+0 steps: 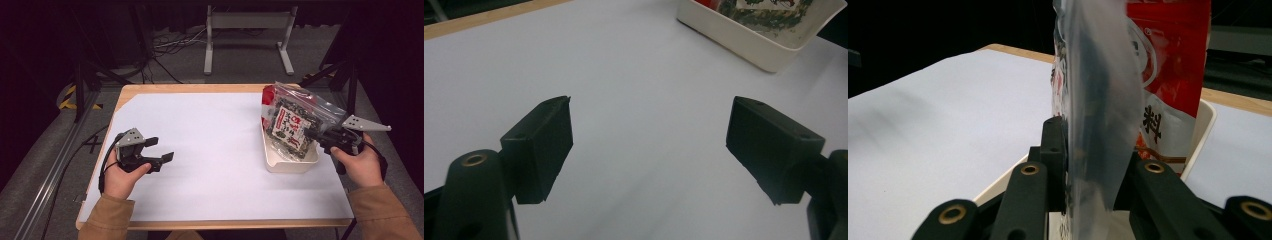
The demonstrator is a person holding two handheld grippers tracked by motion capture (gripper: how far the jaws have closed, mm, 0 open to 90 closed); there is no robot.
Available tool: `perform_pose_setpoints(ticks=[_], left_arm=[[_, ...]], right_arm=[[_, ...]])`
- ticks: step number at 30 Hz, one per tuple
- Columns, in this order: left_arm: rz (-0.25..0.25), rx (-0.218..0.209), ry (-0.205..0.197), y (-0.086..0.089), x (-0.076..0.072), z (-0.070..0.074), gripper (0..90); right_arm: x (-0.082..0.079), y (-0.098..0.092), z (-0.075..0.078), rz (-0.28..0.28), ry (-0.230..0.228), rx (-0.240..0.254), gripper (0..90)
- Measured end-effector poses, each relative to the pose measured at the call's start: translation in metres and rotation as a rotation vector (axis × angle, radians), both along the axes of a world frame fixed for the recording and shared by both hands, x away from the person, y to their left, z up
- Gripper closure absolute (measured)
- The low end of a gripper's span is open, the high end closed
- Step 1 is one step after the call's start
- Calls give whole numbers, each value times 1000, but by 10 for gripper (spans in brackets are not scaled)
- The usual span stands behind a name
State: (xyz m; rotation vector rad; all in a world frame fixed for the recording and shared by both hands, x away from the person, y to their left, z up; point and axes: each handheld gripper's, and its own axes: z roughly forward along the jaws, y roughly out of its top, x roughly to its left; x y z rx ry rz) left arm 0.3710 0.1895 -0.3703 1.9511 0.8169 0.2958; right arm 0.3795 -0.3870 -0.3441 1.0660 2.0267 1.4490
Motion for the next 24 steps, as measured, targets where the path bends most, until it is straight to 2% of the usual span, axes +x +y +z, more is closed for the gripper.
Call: perform_pose_setpoints(ticks=[3, 5, 7, 10, 12, 15, 17, 19, 20, 24], left_arm=[[-6, 6, 2, -2, 1, -1, 189], [-8, 8, 0, -1, 1, -2, 177], [-5, 2, 1, -1, 1, -2, 168], [-2, 8, -5, 0, -2, 0, 151], [-7, 12, -9, 2, -6, 1, 146], [1, 11, -18, 4, -12, 4, 135], [1, 7, -20, 4, -16, 6, 131], [-7, 8, -24, 4, -18, 8, 126], [-10, 8, -24, 4, -20, 8, 121], [-22, 10, -38, 4, -25, 8, 116]], right_arm=[[0, 2, 1, -2, -5, 2, 750], [-1, 2, 2, -10, 0, 23, 731], [0, 1, 3, -17, 8, 51, 661], [-2, 1, 3, -34, -25, 65, 572], [-5, 0, 5, -40, -30, 75, 511], [-13, -1, 7, -60, -67, 70, 400], [-18, -1, 9, -72, -84, 69, 366], [-21, -2, 10, -76, -93, 66, 349], [-30, -2, 14, -81, -118, 43, 330], [-40, -3, 17, -76, -123, 32, 326]])
